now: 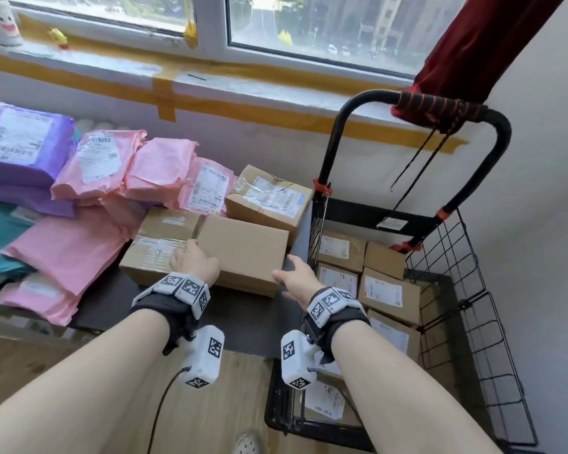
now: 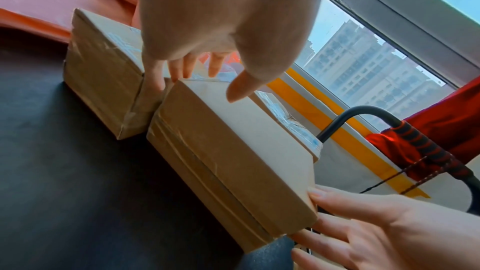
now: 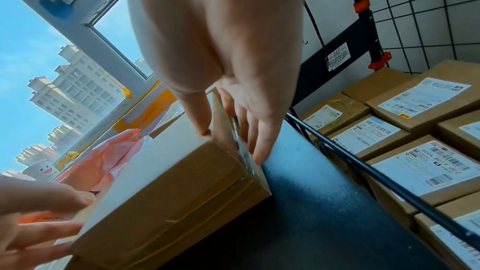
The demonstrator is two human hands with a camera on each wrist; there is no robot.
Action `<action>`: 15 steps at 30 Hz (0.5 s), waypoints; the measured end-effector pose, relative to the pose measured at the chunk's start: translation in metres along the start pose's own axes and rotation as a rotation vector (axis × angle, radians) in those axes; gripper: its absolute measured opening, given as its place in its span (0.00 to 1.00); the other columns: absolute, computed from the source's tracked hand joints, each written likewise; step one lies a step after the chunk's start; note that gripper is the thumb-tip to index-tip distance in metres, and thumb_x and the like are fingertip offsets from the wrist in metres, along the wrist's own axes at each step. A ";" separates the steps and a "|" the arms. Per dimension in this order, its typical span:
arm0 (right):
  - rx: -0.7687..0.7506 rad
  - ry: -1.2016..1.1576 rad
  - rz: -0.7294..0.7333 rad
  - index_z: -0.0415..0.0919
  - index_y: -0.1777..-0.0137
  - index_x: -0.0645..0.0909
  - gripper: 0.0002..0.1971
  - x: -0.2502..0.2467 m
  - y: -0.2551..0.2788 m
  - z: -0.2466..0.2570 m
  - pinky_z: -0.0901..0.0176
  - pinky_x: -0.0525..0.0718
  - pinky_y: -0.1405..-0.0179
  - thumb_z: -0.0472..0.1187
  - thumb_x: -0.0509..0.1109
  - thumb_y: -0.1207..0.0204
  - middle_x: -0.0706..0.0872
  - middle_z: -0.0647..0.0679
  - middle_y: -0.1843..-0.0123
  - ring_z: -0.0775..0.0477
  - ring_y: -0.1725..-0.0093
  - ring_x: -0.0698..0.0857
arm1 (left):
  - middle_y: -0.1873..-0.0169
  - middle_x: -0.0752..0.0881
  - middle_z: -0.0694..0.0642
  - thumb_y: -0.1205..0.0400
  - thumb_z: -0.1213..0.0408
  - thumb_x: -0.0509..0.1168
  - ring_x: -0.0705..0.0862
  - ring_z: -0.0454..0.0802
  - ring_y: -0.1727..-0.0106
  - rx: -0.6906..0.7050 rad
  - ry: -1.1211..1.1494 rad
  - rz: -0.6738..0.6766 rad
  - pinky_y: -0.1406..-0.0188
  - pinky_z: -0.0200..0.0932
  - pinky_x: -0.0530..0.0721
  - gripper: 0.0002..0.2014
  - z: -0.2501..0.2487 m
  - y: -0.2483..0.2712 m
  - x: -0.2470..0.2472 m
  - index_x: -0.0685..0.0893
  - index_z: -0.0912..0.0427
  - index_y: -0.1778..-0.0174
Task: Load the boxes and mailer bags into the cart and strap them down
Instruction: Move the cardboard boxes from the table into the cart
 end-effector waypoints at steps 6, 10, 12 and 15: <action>0.021 -0.104 0.061 0.45 0.19 0.60 0.33 0.001 0.006 -0.008 0.49 0.82 0.40 0.30 0.64 0.22 0.74 0.39 0.25 0.39 0.31 0.79 | 0.28 0.66 0.71 0.23 0.66 0.61 0.62 0.65 0.25 -0.069 -0.018 -0.085 0.25 0.51 0.59 0.24 0.009 0.013 -0.011 0.73 0.65 0.29; 0.038 -0.178 0.085 0.47 0.21 0.64 0.29 -0.025 0.036 -0.018 0.47 0.81 0.41 0.30 0.63 0.21 0.78 0.40 0.30 0.41 0.36 0.81 | 0.31 0.76 0.67 0.23 0.64 0.62 0.72 0.63 0.29 0.011 0.074 -0.051 0.26 0.51 0.69 0.20 -0.001 0.029 -0.009 0.82 0.61 0.35; 0.020 -0.185 0.067 0.46 0.23 0.66 0.27 -0.050 0.055 -0.021 0.45 0.79 0.38 0.31 0.63 0.21 0.82 0.41 0.36 0.42 0.43 0.83 | 0.35 0.81 0.63 0.23 0.64 0.63 0.78 0.61 0.33 0.026 0.150 -0.041 0.31 0.49 0.75 0.18 -0.012 0.046 -0.005 0.84 0.62 0.37; -0.019 -0.182 0.046 0.46 0.28 0.69 0.21 -0.093 0.081 -0.028 0.41 0.78 0.34 0.35 0.64 0.20 0.83 0.43 0.39 0.42 0.44 0.84 | 0.37 0.83 0.62 0.23 0.65 0.65 0.79 0.60 0.35 0.050 0.215 -0.048 0.37 0.47 0.75 0.17 -0.039 0.081 0.008 0.83 0.63 0.38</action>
Point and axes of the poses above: each hand's wrist, its own y-axis away from the middle knuckle, its own x-axis out of the palm, z = x × y, the point moved 10 cm from there along -y, towards the middle knuckle
